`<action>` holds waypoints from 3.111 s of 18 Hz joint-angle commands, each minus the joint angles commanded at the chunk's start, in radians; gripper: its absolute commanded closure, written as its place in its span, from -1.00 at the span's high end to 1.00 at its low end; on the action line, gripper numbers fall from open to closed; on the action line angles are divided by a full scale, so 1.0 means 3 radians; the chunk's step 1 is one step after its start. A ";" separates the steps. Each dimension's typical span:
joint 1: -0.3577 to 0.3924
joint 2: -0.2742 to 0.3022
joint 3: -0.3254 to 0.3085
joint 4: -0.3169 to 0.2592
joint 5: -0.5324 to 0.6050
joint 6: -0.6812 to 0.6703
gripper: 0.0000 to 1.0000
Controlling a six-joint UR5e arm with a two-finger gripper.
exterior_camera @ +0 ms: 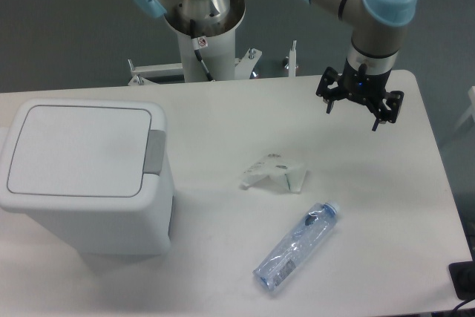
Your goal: Open the trash can
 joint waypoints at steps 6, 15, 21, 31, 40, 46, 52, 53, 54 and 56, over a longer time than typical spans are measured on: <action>-0.0010 0.0020 0.0000 0.0005 -0.0010 0.0005 1.00; -0.0036 0.0051 -0.0041 0.0066 -0.0480 -0.0638 1.00; -0.0133 0.0112 0.0132 0.0067 -0.0639 -0.1032 1.00; -0.0240 0.0240 0.0480 -0.0157 -0.1769 -0.1191 1.00; -0.0337 0.0220 0.0782 -0.0476 -0.1728 -0.2121 1.00; -0.0582 0.0189 0.0849 -0.0455 -0.1713 -0.2632 1.00; -0.0884 0.0138 0.0808 -0.0179 -0.1703 -0.3547 1.00; -0.0890 0.0143 0.0808 -0.0149 -0.1703 -0.3625 1.00; -0.0905 0.0143 0.0808 -0.0128 -0.1708 -0.3656 1.00; -0.0951 0.0133 0.0803 -0.0123 -0.1708 -0.3656 1.00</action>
